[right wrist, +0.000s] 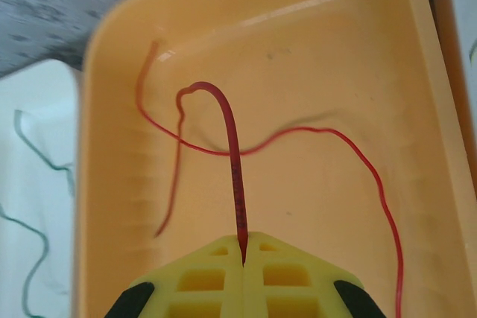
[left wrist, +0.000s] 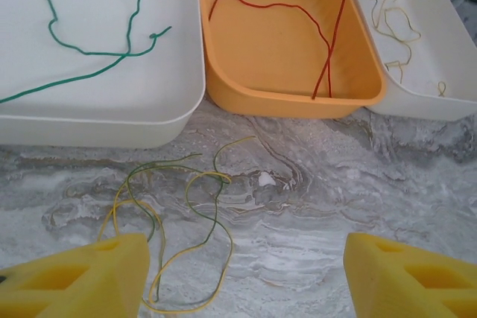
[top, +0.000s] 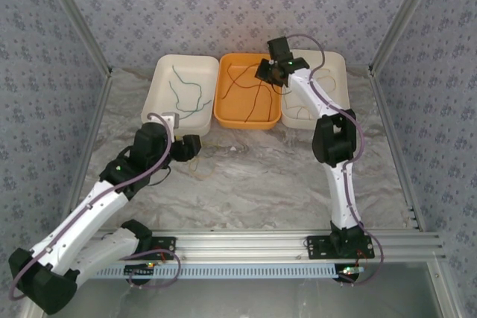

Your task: Untangle the cables

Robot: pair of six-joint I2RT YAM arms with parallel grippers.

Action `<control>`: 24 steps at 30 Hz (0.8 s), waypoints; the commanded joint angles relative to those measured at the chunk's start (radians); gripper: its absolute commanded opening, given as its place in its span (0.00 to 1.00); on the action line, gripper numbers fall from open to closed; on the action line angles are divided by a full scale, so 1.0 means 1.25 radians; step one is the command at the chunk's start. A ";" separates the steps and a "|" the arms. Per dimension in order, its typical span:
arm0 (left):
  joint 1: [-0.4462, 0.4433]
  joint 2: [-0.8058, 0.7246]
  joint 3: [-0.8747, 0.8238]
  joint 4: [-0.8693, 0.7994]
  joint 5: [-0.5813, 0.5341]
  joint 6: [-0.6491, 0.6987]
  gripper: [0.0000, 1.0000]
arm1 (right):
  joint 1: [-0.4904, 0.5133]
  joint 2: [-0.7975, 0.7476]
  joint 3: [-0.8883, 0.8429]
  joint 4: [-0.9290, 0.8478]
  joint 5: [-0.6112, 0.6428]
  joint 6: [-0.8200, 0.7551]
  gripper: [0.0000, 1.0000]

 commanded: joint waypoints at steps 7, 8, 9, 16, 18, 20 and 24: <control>0.022 -0.037 -0.071 -0.104 -0.107 -0.230 0.69 | 0.000 0.001 0.030 -0.114 0.044 -0.049 0.33; 0.031 -0.035 -0.081 -0.105 -0.097 -0.248 0.70 | 0.005 -0.010 0.027 -0.116 0.051 -0.060 0.38; 0.041 -0.035 -0.090 -0.103 -0.090 -0.259 0.69 | 0.013 -0.030 0.019 -0.116 0.058 -0.073 0.41; 0.154 -0.024 -0.178 -0.057 0.004 -0.346 0.63 | 0.081 -0.232 -0.113 -0.061 0.129 -0.114 0.47; 0.182 -0.003 -0.211 -0.001 0.050 -0.362 0.61 | 0.110 -0.322 -0.222 -0.007 0.144 -0.111 0.45; 0.193 0.034 -0.229 0.041 0.071 -0.366 0.60 | 0.149 -0.404 -0.347 0.062 0.145 -0.103 0.45; 0.196 0.140 -0.248 0.142 0.118 -0.349 0.59 | 0.238 -0.529 -0.594 0.208 0.103 -0.047 0.47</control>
